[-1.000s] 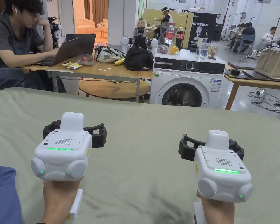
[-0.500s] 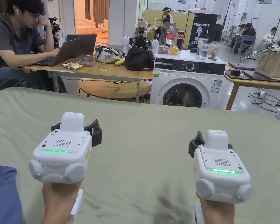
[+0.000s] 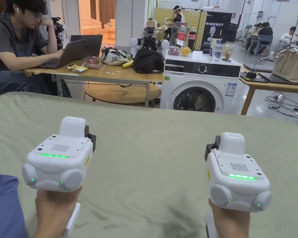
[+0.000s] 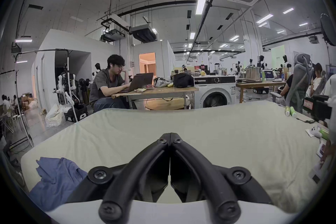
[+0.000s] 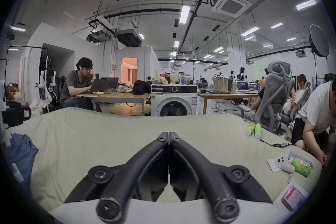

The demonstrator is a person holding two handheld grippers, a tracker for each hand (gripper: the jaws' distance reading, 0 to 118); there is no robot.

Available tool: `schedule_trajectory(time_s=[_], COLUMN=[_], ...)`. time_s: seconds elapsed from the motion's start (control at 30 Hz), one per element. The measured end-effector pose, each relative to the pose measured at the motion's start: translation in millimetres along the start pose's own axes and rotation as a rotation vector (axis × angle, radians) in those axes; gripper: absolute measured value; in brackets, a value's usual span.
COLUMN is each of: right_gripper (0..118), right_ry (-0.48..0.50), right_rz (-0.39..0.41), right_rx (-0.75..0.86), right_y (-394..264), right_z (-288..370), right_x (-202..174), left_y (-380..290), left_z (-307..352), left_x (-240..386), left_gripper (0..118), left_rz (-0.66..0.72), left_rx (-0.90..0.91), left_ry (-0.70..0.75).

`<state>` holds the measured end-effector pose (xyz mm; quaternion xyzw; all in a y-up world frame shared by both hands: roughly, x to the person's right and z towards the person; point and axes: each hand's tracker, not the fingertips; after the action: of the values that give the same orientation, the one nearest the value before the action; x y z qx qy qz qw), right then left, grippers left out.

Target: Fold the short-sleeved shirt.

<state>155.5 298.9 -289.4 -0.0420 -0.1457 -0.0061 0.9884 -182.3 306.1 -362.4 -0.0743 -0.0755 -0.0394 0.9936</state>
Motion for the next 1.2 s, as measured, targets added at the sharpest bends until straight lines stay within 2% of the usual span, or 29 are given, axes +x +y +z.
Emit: schedule_trajectory(time_s=[0.17, 0.27, 0.37, 0.5, 0.73, 0.77, 0.83, 0.9, 0.93, 1.03, 1.2], right_gripper=[0, 0, 0, 0, 0, 0, 0, 0, 0, 0, 0], right_ry=[0.058, 0.110, 0.173, 0.248, 0.362, 0.376, 0.399, 0.414, 0.415, 0.425, 0.423], right_rz=[0.016, 0.040, 0.028, 0.021, 0.067, 0.073, 0.083, 0.099, 0.106, 0.112, 0.139], right_rx=[0.001, 0.003, -0.017, -0.040, -0.090, -0.098, -0.109, -0.117, -0.123, -0.140, -0.154], right_y=[4, 6, 7, 6, -3, -6, -12, -17, -19, -25, -32], right_z=[2, 0, -1, 2, 7, 6, 7, 8, 8, 7, 10], right_x=[-29, -58, -88, -129, -182, -187, -193, -198, -199, -201, -200], left_y=[4, 1, -3, -12, -35, -41, -52, -61, -69, -88, -152], left_z=[15, 27, 41, 56, 72, 72, 74, 72, 66, 52, 18], left_x=[-37, -69, -105, -158, -233, -242, -255, -266, -270, -277, -289], left_gripper=[0, 0, 0, 0, 0, 3, 23, 73, 89, 89, 89], left_rz=[0.012, -0.001, 0.001, 0.069, 0.200, 0.221, 0.262, 0.313, 0.344, 0.385, 0.317], left_rx=[-0.047, -0.105, -0.147, -0.245, -0.519, -0.579, -0.663, -0.739, -0.768, -0.811, -0.990], left_ry=[0.026, 0.099, 0.181, 0.259, 0.248, 0.253, 0.220, 0.185, 0.177, 0.179, 0.202])
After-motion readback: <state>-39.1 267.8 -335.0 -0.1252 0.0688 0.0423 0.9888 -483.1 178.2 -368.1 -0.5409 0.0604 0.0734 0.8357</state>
